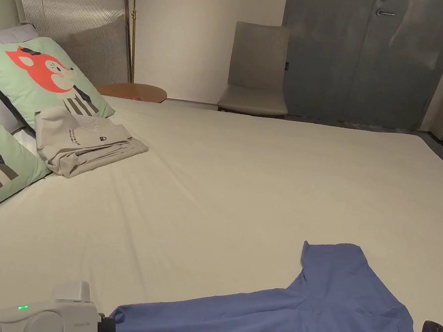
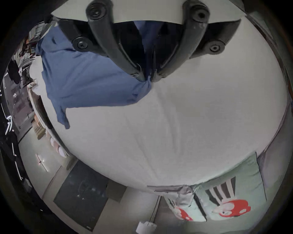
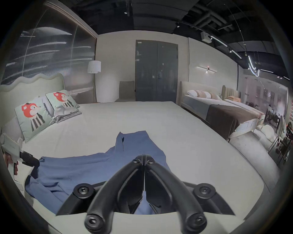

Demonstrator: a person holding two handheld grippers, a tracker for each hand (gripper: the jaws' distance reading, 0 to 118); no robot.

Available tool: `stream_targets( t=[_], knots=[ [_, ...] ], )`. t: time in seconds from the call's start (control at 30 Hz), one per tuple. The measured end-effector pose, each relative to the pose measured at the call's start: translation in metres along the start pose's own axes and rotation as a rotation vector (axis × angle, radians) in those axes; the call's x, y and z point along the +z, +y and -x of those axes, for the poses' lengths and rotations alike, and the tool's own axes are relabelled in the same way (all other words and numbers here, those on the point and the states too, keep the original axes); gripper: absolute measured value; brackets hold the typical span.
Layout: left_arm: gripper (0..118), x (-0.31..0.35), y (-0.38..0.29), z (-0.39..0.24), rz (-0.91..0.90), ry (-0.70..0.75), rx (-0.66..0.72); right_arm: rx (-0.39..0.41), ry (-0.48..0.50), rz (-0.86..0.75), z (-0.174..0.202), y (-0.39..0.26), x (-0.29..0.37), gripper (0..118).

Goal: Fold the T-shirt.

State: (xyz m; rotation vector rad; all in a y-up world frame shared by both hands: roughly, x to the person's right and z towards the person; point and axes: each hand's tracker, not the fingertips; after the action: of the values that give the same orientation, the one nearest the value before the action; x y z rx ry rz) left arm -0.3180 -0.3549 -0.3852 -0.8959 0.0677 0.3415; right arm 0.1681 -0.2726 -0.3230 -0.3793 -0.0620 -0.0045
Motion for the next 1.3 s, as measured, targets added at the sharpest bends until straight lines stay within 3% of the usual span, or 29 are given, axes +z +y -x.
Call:
stream_targets(
  t=[0.17, 0.2, 0.23, 0.27, 0.3, 0.33, 0.4, 0.63, 0.73, 0.77, 0.8, 0.83, 0.87, 0.97, 1.07, 1.3],
  knots=[
    [5, 0.025, 0.017, -0.003, -0.102, -0.060, 0.032, -0.007, -0.012, 0.033, -0.014, 0.015, -0.041, 3],
    [5, 0.029, 0.021, -0.005, -0.122, -0.058, 0.021, -0.011, -0.031, 0.066, -0.020, 0.017, -0.057, 13],
    [5, 0.031, 0.023, -0.008, -0.146, -0.061, 0.006, -0.026, -0.036, 0.107, -0.026, 0.020, -0.073, 36],
    [5, 0.032, 0.024, -0.011, -0.156, -0.055, -0.018, -0.038, -0.024, 0.166, -0.031, 0.021, -0.091, 80],
    [5, 0.033, 0.025, -0.014, -0.159, -0.049, -0.025, -0.056, -0.022, 0.218, -0.036, 0.021, -0.111, 107],
    [5, 0.033, 0.025, -0.016, -0.164, -0.049, -0.030, -0.069, -0.021, 0.256, -0.040, 0.019, -0.129, 117],
    [5, 0.033, 0.025, -0.019, -0.166, -0.051, -0.036, -0.079, -0.048, 0.307, -0.046, 0.014, -0.157, 109],
    [5, 0.024, 0.028, -0.019, -0.162, -0.032, -0.059, -0.130, -0.075, 0.476, -0.051, -0.015, -0.232, 103],
    [5, 0.020, 0.030, -0.019, -0.159, -0.022, -0.064, -0.126, -0.065, 0.508, -0.049, -0.023, -0.240, 82],
    [5, 0.019, 0.030, -0.019, -0.158, -0.022, -0.063, -0.098, -0.070, 0.491, -0.045, -0.023, -0.235, 72],
    [5, 0.019, 0.030, -0.019, -0.162, -0.021, -0.065, -0.076, -0.053, 0.459, -0.045, -0.020, -0.230, 46],
    [5, 0.019, 0.030, -0.019, -0.165, -0.021, -0.065, -0.081, -0.017, 0.434, -0.046, -0.017, -0.224, 12],
    [5, 0.019, 0.030, -0.019, -0.167, -0.022, -0.067, -0.087, -0.023, 0.430, -0.048, -0.014, -0.219, 3],
    [5, 0.025, 0.031, -0.022, -0.186, -0.025, -0.070, -0.121, 0.029, 0.327, -0.048, 0.004, -0.188, 3],
    [5, 0.043, 0.031, -0.025, -0.238, -0.045, -0.085, -0.072, 0.032, 0.209, -0.043, 0.023, -0.147, 3],
    [5, 0.106, 0.023, -0.033, -0.439, -0.060, -0.130, -0.060, 0.017, -0.088, -0.036, 0.047, -0.023, 3]
  ],
)
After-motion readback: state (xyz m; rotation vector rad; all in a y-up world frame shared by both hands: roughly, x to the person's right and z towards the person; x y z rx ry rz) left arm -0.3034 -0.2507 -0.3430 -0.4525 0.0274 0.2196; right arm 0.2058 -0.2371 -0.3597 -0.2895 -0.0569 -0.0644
